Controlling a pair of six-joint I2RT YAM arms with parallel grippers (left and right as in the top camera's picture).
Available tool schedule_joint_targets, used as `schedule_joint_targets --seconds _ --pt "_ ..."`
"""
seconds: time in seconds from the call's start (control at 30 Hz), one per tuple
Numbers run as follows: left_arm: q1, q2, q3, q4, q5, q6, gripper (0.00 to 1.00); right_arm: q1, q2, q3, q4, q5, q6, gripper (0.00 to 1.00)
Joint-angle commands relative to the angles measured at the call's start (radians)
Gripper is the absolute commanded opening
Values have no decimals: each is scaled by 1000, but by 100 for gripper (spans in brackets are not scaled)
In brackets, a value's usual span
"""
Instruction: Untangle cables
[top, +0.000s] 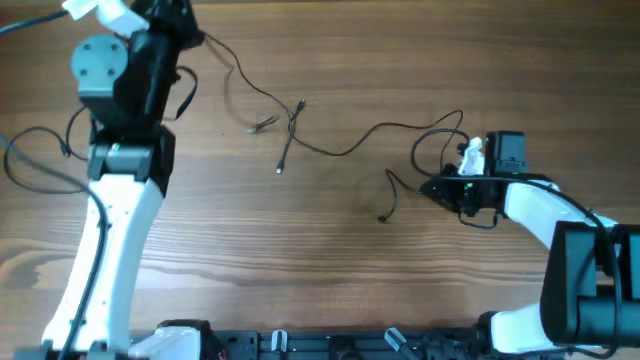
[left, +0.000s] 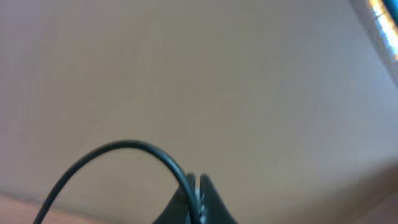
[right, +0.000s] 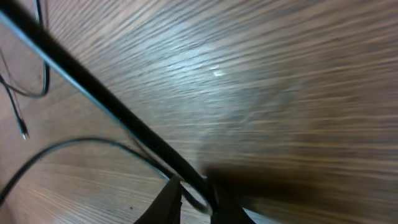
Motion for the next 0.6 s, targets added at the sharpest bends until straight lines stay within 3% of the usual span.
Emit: schedule_joint_targets --seconds 0.0,0.13,0.2,0.37,0.5,0.57 --pt "0 127 7 220 -177 -10 4 46 11 -13 -11 185 -17 18" --pt "27 280 10 557 -515 -10 4 51 11 -13 -8 223 -4 18" --pt "64 348 38 624 -518 -6 4 52 11 -13 -2 223 64 18" --pt "172 516 312 483 -470 87 4 53 11 -13 -2 223 114 17" --pt "234 643 646 209 -450 209 4 53 11 -13 -1 227 115 16" --pt "270 699 799 90 -443 216 4 53 11 -13 -2 237 124 16"
